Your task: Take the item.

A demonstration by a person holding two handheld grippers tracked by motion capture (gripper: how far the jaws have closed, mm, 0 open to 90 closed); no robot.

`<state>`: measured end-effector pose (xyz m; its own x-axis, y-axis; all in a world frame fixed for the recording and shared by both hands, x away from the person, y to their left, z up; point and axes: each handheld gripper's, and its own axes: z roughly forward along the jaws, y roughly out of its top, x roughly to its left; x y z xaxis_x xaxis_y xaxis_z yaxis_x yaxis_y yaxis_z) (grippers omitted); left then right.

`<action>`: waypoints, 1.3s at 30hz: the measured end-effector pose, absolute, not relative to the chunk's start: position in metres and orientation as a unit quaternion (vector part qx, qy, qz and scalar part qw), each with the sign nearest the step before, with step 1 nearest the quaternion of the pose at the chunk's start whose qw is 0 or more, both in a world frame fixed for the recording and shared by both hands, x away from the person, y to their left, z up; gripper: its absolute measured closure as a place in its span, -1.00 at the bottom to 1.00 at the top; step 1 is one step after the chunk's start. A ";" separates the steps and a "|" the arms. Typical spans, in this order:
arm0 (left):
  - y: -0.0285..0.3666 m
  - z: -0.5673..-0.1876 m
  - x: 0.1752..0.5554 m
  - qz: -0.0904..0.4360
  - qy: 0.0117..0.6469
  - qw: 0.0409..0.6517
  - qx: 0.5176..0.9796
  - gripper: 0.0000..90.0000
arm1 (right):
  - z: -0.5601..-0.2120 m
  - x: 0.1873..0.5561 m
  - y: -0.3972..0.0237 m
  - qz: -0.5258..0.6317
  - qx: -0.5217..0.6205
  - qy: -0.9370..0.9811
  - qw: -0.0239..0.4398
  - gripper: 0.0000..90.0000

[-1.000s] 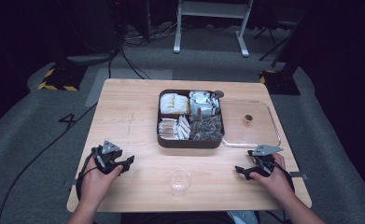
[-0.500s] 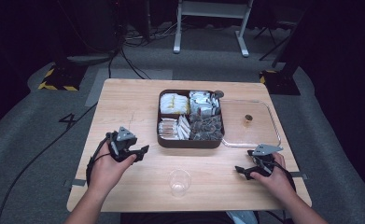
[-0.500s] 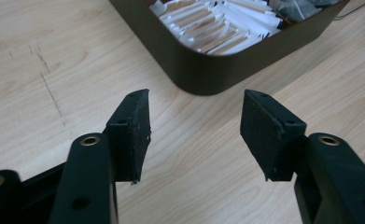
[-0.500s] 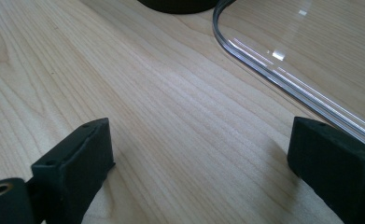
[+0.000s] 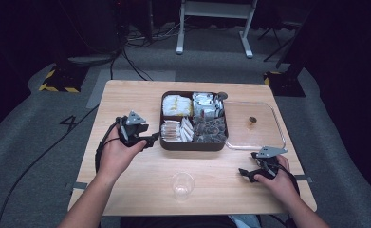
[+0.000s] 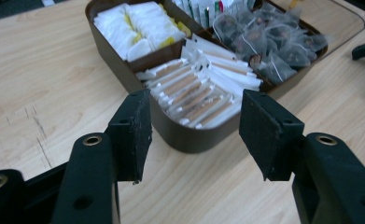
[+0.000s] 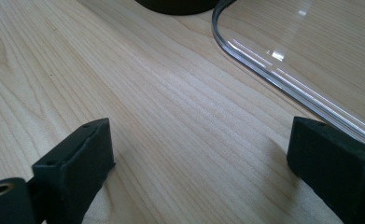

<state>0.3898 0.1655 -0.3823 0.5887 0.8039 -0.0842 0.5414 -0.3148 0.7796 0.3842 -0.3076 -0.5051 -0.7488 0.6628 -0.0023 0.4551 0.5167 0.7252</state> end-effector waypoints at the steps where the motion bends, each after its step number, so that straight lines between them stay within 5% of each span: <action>1: 0.165 -0.381 0.393 0.165 0.421 0.403 0.796 -0.01 | -0.505 0.384 -0.308 0.369 0.325 0.859 0.141 -0.84; 39: 0.101 -0.385 0.505 0.173 0.397 0.390 0.812 -0.07 | -0.505 0.383 -0.308 0.373 0.324 0.858 0.143 -0.74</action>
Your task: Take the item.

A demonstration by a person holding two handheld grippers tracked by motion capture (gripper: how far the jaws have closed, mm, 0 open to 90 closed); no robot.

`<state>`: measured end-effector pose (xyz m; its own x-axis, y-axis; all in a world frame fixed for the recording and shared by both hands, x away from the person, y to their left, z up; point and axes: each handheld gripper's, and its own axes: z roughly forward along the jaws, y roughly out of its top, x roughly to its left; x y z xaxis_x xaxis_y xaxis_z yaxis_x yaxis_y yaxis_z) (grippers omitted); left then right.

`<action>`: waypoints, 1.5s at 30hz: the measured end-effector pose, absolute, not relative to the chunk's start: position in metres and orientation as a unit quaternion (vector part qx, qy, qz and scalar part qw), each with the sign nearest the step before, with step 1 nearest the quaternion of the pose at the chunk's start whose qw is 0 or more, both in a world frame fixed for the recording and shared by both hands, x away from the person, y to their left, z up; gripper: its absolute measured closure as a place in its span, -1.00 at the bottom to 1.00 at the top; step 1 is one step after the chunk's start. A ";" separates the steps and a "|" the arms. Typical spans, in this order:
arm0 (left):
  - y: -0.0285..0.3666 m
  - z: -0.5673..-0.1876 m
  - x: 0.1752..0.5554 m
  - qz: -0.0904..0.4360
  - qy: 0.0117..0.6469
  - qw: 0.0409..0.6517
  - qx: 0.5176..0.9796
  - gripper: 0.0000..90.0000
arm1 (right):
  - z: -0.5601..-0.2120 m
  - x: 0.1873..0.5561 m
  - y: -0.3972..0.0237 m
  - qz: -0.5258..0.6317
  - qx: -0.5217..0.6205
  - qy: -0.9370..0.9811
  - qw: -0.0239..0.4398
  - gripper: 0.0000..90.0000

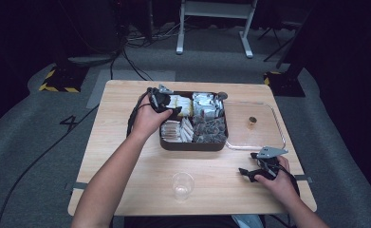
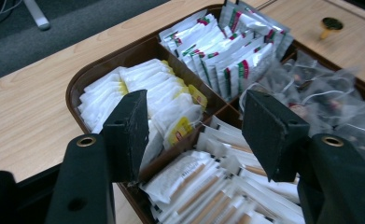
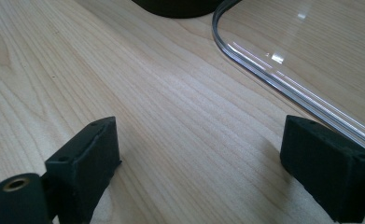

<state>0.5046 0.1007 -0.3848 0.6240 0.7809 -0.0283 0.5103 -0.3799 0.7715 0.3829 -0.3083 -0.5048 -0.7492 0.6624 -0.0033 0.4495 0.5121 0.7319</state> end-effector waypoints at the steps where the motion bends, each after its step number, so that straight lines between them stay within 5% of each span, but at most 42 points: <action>1: 0.100 -0.386 0.507 0.175 0.396 0.387 0.814 -0.07 | -0.505 0.383 -0.308 0.373 0.324 0.858 0.143 -0.74; 14: 0.085 -0.410 0.535 0.165 0.398 0.387 0.815 -0.03 | -0.505 0.383 -0.308 0.373 0.323 0.858 0.142 -0.74; 45: 0.081 -0.452 0.569 0.093 0.429 0.328 0.836 0.52 | -0.505 0.384 -0.308 0.373 0.321 0.859 0.141 -0.74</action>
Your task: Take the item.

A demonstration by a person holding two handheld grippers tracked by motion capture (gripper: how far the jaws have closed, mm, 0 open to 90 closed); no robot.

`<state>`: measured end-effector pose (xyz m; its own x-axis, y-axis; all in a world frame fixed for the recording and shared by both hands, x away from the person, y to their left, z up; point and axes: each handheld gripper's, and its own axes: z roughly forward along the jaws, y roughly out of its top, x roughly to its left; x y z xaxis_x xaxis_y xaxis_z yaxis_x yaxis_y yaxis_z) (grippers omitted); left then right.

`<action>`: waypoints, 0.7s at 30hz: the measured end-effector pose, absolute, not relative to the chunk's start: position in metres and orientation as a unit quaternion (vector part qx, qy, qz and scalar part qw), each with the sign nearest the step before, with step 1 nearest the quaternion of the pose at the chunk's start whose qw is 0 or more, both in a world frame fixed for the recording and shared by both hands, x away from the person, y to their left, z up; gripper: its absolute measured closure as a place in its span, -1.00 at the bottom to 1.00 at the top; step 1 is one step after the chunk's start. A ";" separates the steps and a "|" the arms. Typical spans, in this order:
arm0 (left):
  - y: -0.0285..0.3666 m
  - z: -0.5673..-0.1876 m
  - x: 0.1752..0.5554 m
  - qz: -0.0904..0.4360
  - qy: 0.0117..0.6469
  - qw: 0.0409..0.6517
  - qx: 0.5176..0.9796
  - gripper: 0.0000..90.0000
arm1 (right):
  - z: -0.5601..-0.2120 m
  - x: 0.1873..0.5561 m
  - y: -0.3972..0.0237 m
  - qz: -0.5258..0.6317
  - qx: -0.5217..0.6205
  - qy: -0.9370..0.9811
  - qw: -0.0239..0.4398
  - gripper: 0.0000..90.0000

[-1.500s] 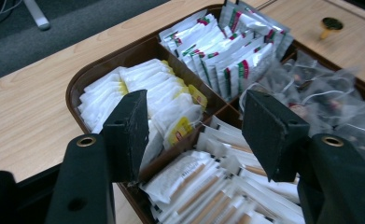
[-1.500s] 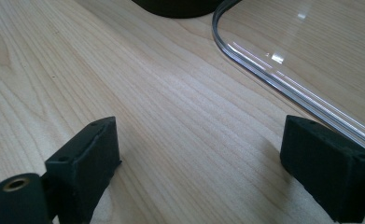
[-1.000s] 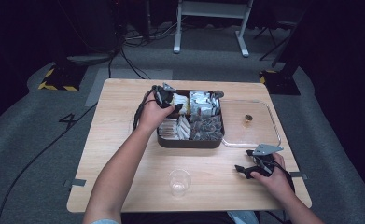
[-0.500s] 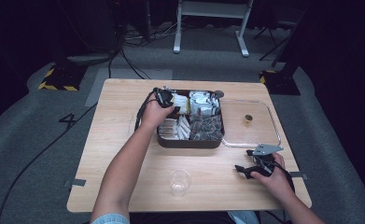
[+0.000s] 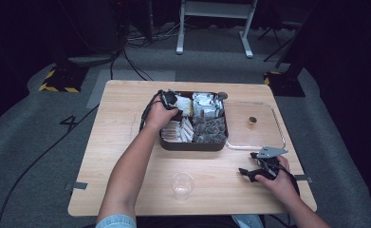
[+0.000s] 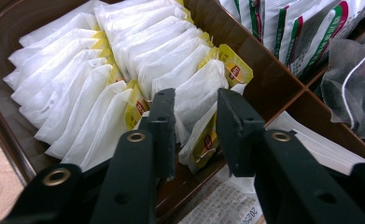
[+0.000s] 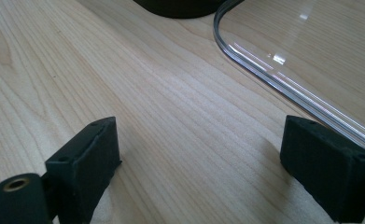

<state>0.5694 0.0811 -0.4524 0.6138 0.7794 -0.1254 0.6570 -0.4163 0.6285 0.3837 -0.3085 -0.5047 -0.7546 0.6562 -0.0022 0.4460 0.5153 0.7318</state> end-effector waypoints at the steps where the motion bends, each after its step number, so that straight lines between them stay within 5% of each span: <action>1: 0.081 -0.453 0.570 0.091 0.428 0.327 0.838 0.56 | -0.505 0.384 -0.308 0.373 0.321 0.859 0.141 -0.74; 10: 0.079 -0.451 0.570 0.075 0.411 0.321 0.850 0.98 | -0.505 0.384 -0.308 0.373 0.321 0.859 0.141 -0.74; 21: 0.074 -0.434 0.565 0.094 0.378 0.342 0.855 1.00 | -0.505 0.384 -0.308 0.373 0.321 0.859 0.141 -0.74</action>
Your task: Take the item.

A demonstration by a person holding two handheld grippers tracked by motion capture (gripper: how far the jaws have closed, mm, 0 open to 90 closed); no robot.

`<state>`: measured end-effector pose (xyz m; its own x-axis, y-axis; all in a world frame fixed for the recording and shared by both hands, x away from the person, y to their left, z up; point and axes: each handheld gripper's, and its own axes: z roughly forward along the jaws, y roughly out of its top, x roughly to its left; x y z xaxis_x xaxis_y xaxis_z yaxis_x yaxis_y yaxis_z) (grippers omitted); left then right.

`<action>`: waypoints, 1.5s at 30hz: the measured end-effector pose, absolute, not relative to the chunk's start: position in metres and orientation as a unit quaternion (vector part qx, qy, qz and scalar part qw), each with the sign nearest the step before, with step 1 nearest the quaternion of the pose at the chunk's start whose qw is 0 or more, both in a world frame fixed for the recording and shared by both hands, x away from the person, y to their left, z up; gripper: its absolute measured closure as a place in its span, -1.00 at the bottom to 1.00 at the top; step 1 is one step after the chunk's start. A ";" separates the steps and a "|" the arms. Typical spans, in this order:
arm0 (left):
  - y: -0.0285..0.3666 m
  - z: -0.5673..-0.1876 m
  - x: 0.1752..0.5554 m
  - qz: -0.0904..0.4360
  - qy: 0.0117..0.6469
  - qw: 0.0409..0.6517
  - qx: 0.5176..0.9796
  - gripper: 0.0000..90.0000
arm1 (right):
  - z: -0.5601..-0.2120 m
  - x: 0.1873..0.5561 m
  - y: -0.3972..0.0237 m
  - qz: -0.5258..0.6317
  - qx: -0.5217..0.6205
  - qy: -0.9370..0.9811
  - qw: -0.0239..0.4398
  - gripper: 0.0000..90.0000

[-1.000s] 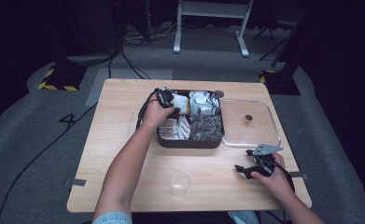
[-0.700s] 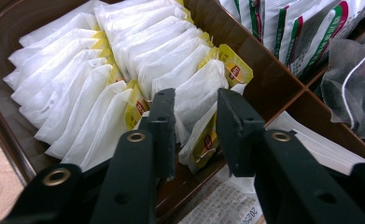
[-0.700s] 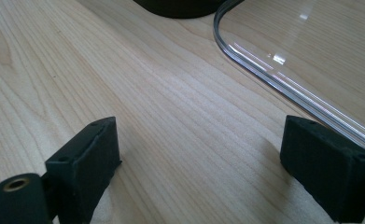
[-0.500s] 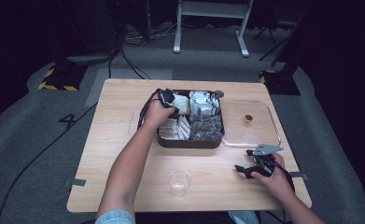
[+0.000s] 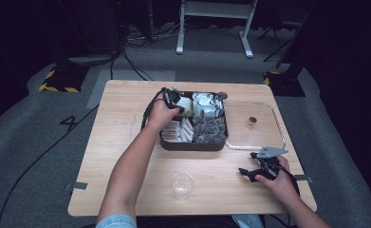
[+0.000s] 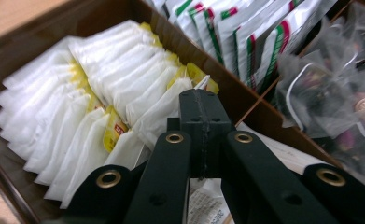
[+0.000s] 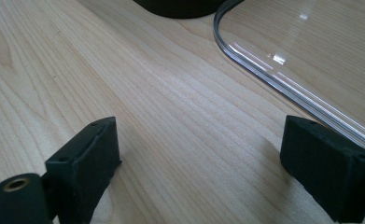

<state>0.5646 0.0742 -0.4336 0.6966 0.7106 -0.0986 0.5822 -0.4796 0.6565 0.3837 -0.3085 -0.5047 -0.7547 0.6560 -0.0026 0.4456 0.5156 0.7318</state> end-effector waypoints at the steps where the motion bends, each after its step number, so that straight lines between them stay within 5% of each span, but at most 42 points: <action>1: 0.074 -0.432 0.563 0.097 0.378 0.345 0.853 1.00 | -0.505 0.384 -0.308 0.373 0.320 0.859 0.141 -0.74; 21: 0.076 -0.373 0.517 0.107 0.341 0.394 0.847 1.00 | -0.505 0.384 -0.308 0.373 0.321 0.859 0.141 -0.74; 45: 0.095 -0.337 0.408 0.095 0.285 0.431 0.851 1.00 | -0.505 0.384 -0.308 0.373 0.321 0.859 0.141 -0.74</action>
